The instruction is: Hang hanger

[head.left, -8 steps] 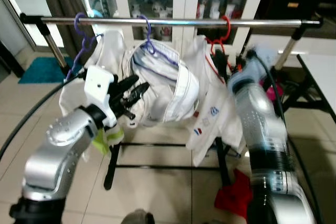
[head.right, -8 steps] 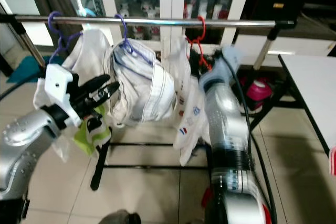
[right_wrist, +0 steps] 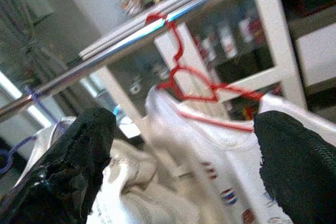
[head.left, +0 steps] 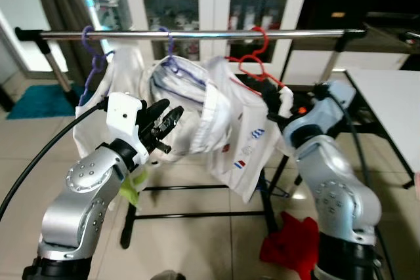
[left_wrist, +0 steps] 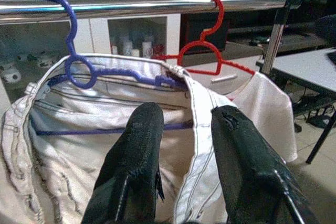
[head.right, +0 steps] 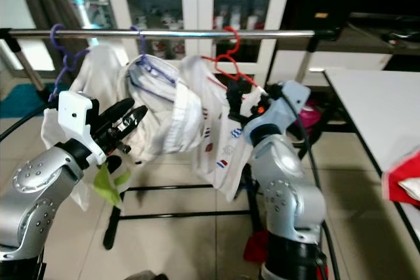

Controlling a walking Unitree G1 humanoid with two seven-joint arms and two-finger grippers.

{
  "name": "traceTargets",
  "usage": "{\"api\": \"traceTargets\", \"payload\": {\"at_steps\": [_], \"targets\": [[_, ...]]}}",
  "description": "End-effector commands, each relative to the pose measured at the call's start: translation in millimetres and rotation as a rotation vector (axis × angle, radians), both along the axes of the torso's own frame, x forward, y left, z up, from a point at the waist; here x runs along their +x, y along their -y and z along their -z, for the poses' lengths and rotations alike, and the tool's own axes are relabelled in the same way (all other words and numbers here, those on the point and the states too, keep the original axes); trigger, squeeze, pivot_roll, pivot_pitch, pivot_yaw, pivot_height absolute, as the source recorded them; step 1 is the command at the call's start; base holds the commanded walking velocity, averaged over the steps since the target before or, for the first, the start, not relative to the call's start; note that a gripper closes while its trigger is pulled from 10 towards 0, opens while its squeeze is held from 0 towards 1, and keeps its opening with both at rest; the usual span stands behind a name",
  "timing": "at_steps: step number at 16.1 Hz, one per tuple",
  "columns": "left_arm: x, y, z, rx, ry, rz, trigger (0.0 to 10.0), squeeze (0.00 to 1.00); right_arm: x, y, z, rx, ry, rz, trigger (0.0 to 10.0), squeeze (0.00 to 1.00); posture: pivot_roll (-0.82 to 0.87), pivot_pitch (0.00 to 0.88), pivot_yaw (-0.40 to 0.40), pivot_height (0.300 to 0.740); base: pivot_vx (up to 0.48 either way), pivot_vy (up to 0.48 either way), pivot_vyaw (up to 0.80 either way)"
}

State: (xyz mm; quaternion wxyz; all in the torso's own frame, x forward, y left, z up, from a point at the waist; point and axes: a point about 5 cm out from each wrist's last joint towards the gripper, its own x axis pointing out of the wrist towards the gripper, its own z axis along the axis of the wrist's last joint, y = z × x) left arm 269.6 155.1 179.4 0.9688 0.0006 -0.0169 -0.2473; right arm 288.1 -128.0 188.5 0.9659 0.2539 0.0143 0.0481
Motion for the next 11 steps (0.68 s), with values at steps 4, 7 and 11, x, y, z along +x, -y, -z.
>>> {"api": "traceTargets", "payload": {"at_steps": [4, 7, 11], "targets": [[5.5, -1.7, 3.2, -0.013, 0.0, -0.044, 10.0, 0.0, -11.7, -7.7, 7.9, 0.085, -0.069, 0.013, 10.0, 0.91, -0.09, 0.0, 0.042, 0.74, 0.0, 0.0, 0.0], [6.6, -1.5, 0.2, -0.019, 0.005, -0.045, 10.0, 0.0, -11.0, -6.5, 7.8, 0.111, -0.085, 0.034, 10.0, 0.82, -0.09, 0.0, 0.038, 0.74, 0.0, 0.0, 0.0], [13.8, 2.0, 2.0, -0.055, -0.006, -0.1, 10.0, 0.0, -14.8, -7.0, 7.0, 0.195, -0.062, 0.027, 10.0, 0.0, -0.11, 0.0, 0.05, 0.74, 0.0, 0.0, 0.0]]}}
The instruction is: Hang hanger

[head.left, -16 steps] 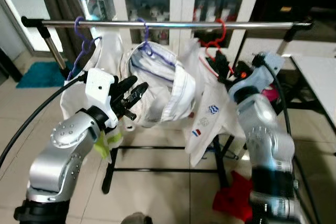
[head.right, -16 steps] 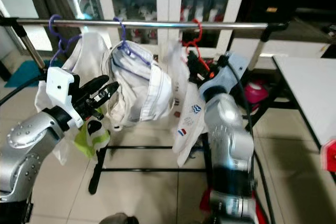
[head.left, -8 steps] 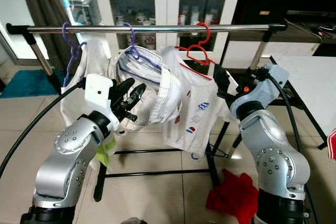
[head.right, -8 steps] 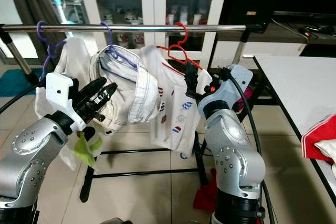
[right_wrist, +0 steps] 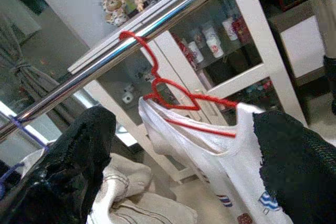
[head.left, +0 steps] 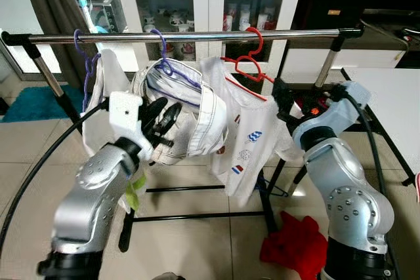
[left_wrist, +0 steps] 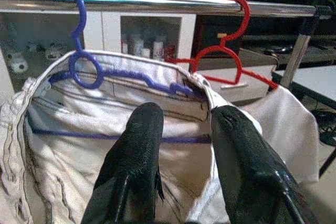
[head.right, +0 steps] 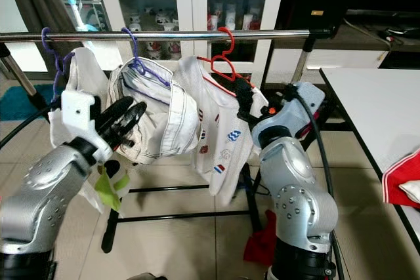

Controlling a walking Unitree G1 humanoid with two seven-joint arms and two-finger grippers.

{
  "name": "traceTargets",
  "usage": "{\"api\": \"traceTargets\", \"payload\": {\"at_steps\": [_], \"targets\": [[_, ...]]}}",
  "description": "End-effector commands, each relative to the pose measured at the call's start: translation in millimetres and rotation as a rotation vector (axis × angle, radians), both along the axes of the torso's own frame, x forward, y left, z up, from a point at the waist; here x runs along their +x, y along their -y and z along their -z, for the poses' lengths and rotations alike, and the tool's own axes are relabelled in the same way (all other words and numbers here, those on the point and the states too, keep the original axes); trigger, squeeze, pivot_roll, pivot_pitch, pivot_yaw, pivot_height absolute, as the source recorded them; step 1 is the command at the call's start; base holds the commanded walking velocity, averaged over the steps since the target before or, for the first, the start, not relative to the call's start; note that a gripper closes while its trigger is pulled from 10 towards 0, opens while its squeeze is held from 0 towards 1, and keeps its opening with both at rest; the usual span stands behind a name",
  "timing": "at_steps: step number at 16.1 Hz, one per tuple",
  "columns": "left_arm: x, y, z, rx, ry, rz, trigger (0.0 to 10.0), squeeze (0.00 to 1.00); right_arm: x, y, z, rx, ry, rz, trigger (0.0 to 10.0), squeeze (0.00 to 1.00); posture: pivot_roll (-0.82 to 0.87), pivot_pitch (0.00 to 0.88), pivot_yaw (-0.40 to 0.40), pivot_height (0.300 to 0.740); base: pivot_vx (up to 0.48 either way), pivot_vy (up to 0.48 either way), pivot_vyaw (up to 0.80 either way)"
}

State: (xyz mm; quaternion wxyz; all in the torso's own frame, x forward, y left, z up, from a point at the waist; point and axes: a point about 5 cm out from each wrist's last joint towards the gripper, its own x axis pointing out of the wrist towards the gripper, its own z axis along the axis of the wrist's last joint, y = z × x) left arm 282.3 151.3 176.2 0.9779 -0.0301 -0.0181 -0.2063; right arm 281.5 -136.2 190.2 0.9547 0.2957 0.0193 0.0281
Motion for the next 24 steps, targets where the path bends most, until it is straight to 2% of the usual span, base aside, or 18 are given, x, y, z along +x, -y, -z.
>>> {"api": "traceTargets", "payload": {"at_steps": [1, 3, 4, 5, 6, 7, 9, 13, 14, 16, 18, 19, 20, 21, 24], "targets": [[2.2, -2.7, -1.5, 0.01, 0.008, -0.04, 10.0, 0.0, -8.9, -16.5, 9.4, 0.094, -0.049, -0.016, 10.0, 0.0, -0.1, 0.0, 0.043, 0.74, 0.0, 0.0, 0.0], [0.3, -4.0, -3.1, 0.01, 0.023, -0.038, 10.0, 0.0, -6.3, -20.1, 10.8, 0.06, -0.068, -0.053, 10.0, 0.0, -0.08, 0.0, 0.03, 0.74, 0.0, 0.339, 0.0], [-1.1, -5.4, -1.7, 0.016, 0.019, -0.039, 10.0, 0.0, -3.7, -18.4, 9.6, 0.008, -0.048, -0.056, 10.0, 0.0, -0.09, 0.0, 0.028, 0.74, 0.0, 0.48, 0.0], [-1.8, -6.7, 0.0, 0.018, 0.016, -0.042, 10.0, 0.0, -1.5, -14.4, 3.3, -0.025, 0.037, -0.048, 10.0, 0.0, -0.1, 0.0, 0.03, 0.74, 0.0, 0.48, 0.0], [-1.3, -6.7, 1.1, 0.02, 0.013, -0.042, 10.0, 0.0, -1.3, -9.8, -0.9, -0.043, 0.08, -0.018, 10.0, 0.0, -0.12, 0.0, 0.034, 0.74, 0.0, 0.48, 0.0], [1.6, -4.2, 3.2, 0.016, 0.01, -0.043, 10.0, 0.0, -5.2, 1.1, -3.0, 0.033, 0.096, 0.049, 10.0, 0.0, -0.13, 0.0, 0.041, 0.74, 0.0, 0.48, 0.0], [3.4, 1.7, 4.1, 0.005, 0.01, -0.027, 10.0, 0.0, -7.0, 6.6, -0.5, 0.049, 0.091, 0.086, 10.0, 0.0, -0.14, 0.0, 0.054, 0.74, 0.0, 0.48, 0.0], [3.5, 3.0, 1.8, 0.008, 0.015, -0.016, 10.0, 0.0, -5.4, 5.1, 6.0, 0.055, 0.058, 0.099, 10.0, 0.0, -0.12, 0.0, 0.042, 0.74, 0.0, 0.464, 0.0], [3.7, 0.7, 1.2, 0.012, 0.016, -0.027, 10.0, 0.0, -4.7, 3.4, 6.0, 0.096, 0.06, 0.094, 10.0, 0.0, -0.11, 0.0, 0.042, 0.74, 0.0, 0.446, 0.0], [4.8, 0.3, 1.6, 0.017, 0.013, -0.039, 10.0, 0.0, -2.0, 1.7, 6.5, 0.079, 0.05, 0.092, 10.0, 0.0, -0.1, 0.0, 0.037, 0.74, 0.0, 0.367, 0.0], [5.7, -1.7, 1.6, 0.018, 0.008, -0.059, 10.0, 0.0, -0.4, -1.2, 10.6, 0.008, 0.003, 0.066, 10.0, 0.0, -0.1, 0.0, 0.035, 0.74, 0.0, 0.0, 0.0], [8.0, -3.2, 2.0, 0.009, 0.005, -0.068, 10.0, 0.0, -0.1, -8.4, 17.1, -0.067, -0.05, -0.018, 10.0, 0.0, -0.13, 0.0, 0.045, 0.74, 0.0, 0.0, 0.0], [8.7, -3.2, 2.5, 0.015, 0.003, -0.069, 10.0, 0.0, -0.7, -9.2, 17.5, -0.067, -0.047, -0.036, 10.0, 0.0, -0.13, 0.0, 0.045, 0.74, 0.0, 0.0, 0.0], [11.4, -0.7, 2.7, 0.032, 0.015, -0.061, 10.0, 0.0, -2.1, -7.1, 17.2, -0.149, -0.031, -0.064, 10.0, 0.0, -0.14, 0.0, 0.053, 0.74, 0.0, 0.0, 0.0], [13.1, 0.4, 3.1, 0.04, 0.013, -0.067, 10.0, 0.0, -2.1, -1.9, 20.7, -0.283, -0.024, -0.057, 10.0, 0.0, -0.14, 0.0, 0.053, 0.74, 0.195, 0.0, 0.53]]}}
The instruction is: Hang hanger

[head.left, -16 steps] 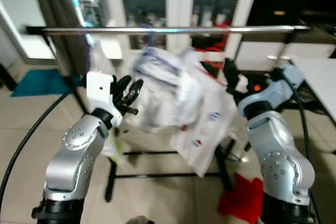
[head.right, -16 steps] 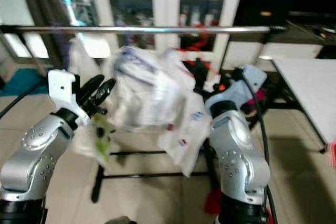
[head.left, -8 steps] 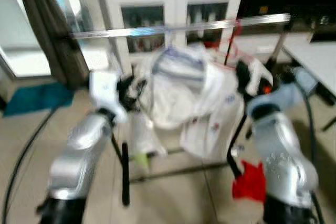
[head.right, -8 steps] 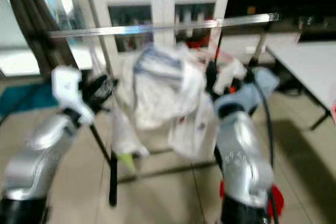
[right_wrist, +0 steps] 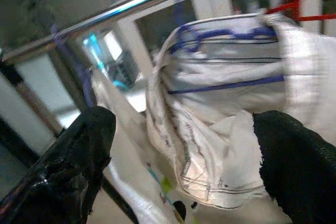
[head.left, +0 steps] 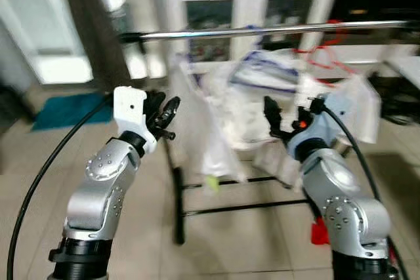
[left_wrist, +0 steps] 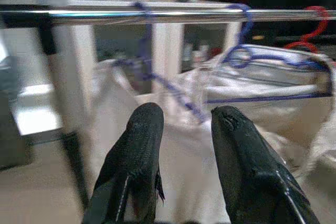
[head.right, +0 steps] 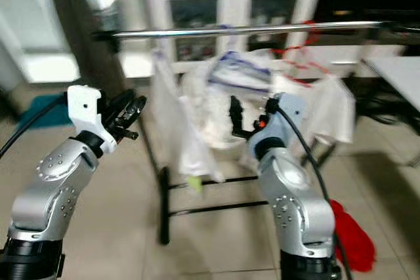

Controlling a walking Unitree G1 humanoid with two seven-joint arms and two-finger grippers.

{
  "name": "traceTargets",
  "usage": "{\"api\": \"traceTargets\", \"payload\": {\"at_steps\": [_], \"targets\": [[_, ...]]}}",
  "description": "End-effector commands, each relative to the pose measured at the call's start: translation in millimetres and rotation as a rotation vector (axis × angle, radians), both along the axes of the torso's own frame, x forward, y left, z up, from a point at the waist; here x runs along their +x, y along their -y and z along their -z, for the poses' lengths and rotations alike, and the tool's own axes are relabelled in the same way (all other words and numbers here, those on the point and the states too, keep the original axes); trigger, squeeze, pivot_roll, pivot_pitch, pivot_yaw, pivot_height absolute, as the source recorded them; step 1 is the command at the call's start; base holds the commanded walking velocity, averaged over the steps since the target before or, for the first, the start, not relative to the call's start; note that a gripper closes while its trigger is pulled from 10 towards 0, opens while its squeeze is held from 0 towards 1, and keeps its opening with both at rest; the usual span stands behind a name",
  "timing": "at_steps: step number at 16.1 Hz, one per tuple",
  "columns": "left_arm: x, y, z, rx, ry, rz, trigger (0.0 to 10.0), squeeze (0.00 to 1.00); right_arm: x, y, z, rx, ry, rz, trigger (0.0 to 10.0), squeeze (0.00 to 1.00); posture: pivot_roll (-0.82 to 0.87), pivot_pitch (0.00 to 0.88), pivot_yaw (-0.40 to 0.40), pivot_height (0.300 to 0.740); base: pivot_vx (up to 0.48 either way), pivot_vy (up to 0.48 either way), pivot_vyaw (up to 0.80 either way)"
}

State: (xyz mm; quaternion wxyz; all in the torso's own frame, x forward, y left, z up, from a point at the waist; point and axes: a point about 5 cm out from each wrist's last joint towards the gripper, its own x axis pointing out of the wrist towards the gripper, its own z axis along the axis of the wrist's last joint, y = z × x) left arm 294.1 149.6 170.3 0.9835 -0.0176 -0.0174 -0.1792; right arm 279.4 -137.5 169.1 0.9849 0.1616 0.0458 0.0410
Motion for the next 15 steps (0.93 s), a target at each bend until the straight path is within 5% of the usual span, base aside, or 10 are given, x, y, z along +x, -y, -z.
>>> {"api": "traceTargets", "payload": {"at_steps": [1, 3, 5, 9, 15], "targets": [[0.3, -1.3, -2.5, 0.028, 0.008, -0.011, 10.0, 0.0, 1.4, -0.2, -0.3, -0.039, 0.021, 0.007, 10.0, 0.0, -0.12, 0.0, 0.044, 0.74, 0.345, 0.0, 0.0], [-3.5, -1.3, -2.1, 0.053, 0.012, -0.003, 10.0, 0.0, 6.9, 5.4, 2.1, -0.084, 0.029, 0.042, 10.0, 0.0, -0.1, 0.0, 0.03, 0.74, 0.356, 0.0, 0.0], [-5.4, -0.4, -0.5, 0.06, 0.01, 0.0, 10.0, 0.0, 10.0, 7.3, 2.5, 0.004, 0.005, 0.018, 10.0, 0.0, -0.09, 0.0, 0.022, 0.74, 0.368, 0.0, 0.0], [-7.6, 0.7, 6.8, 0.068, -0.008, 0.006, 10.0, 0.0, 12.2, 1.7, -3.2, -0.071, 0.045, -0.057, 10.0, 0.0, -0.11, 0.0, 0.014, 0.74, 0.371, 0.0, 0.0], [-8.5, 1.4, 9.8, 0.068, -0.017, 0.003, 10.0, 0.0, 9.2, -2.5, -15.5, -0.115, 0.119, -0.192, 10.0, 0.0, -0.1, 0.0, 0.008, 0.74, 0.365, 0.0, 0.67]]}}
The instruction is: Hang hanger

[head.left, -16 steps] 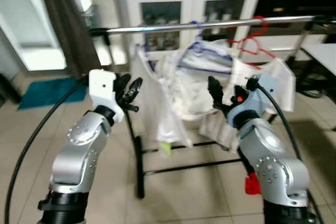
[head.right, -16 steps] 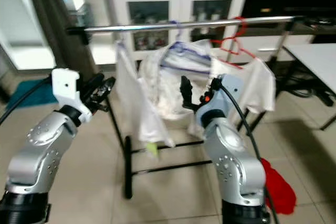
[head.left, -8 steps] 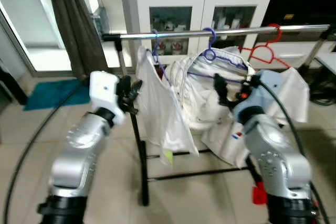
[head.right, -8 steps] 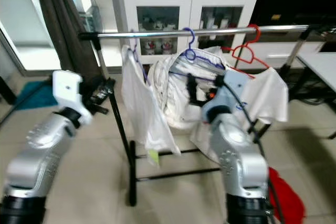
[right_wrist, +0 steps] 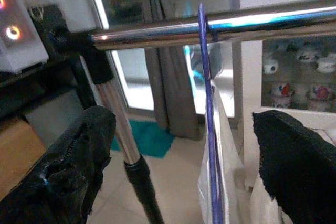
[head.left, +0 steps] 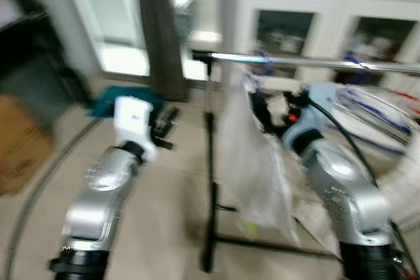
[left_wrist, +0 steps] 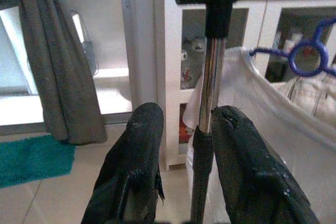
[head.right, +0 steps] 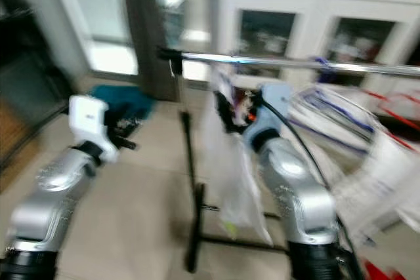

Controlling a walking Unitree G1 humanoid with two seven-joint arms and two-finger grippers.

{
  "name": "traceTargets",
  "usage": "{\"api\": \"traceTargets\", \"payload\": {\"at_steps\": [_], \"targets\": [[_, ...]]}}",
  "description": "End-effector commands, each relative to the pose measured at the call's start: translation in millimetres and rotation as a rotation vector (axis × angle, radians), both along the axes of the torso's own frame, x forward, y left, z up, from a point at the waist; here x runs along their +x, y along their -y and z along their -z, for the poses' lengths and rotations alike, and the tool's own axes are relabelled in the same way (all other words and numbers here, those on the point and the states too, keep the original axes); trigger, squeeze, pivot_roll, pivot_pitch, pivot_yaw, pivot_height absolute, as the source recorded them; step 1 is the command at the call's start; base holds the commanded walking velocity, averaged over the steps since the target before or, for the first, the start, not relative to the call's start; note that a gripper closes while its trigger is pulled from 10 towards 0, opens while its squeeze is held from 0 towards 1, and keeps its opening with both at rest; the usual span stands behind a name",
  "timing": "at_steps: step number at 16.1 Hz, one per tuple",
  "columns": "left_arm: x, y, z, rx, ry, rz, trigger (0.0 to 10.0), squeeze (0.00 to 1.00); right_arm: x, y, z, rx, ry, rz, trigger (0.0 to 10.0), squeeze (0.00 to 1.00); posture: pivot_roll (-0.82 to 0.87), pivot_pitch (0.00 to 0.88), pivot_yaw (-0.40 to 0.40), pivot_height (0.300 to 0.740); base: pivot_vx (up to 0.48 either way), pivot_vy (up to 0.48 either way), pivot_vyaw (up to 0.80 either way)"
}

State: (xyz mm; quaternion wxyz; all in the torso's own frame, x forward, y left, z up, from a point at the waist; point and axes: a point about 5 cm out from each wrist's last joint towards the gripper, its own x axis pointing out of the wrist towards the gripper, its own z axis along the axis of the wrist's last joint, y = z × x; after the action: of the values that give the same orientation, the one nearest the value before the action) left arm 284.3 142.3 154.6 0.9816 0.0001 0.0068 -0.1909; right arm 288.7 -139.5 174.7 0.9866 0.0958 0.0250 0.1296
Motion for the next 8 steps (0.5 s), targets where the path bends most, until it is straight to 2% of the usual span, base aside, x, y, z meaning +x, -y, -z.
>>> {"api": "traceTargets", "payload": {"at_steps": [1, 4, 6, 8], "targets": [[0.3, -5.1, -5.0, 0.015, 0.014, -0.004, 10.0, 0.0, 0.4, 0.7, -11.9, 0.032, 0.037, -0.021, 10.0, 0.0, -0.1, 0.0, 0.003, 0.74, 0.0, 0.0, 0.0], [-6.2, -6.5, 0.6, 0.047, -0.03, 0.08, 10.0, 0.0, 6.5, 17.3, -14.0, 0.01, 0.0, 0.003, 10.0, 0.0, -0.09, 0.0, -0.007, 0.74, 0.0, 0.0, 0.0], [-12.0, -5.5, 8.9, 0.083, -0.1, 0.204, 10.0, 0.0, 12.9, 30.1, -22.6, 0.005, -0.028, 0.012, 10.0, 0.0, -0.09, 0.0, -0.007, 0.74, 0.0, 0.0, 0.0], [-12.3, -6.5, 10.0, 0.105, -0.112, 0.252, 10.0, 0.0, 18.2, 35.2, -26.5, -0.025, -0.043, 0.033, 10.0, 0.0, -0.11, 0.0, -0.003, 0.74, 0.0, 0.0, 0.0]]}}
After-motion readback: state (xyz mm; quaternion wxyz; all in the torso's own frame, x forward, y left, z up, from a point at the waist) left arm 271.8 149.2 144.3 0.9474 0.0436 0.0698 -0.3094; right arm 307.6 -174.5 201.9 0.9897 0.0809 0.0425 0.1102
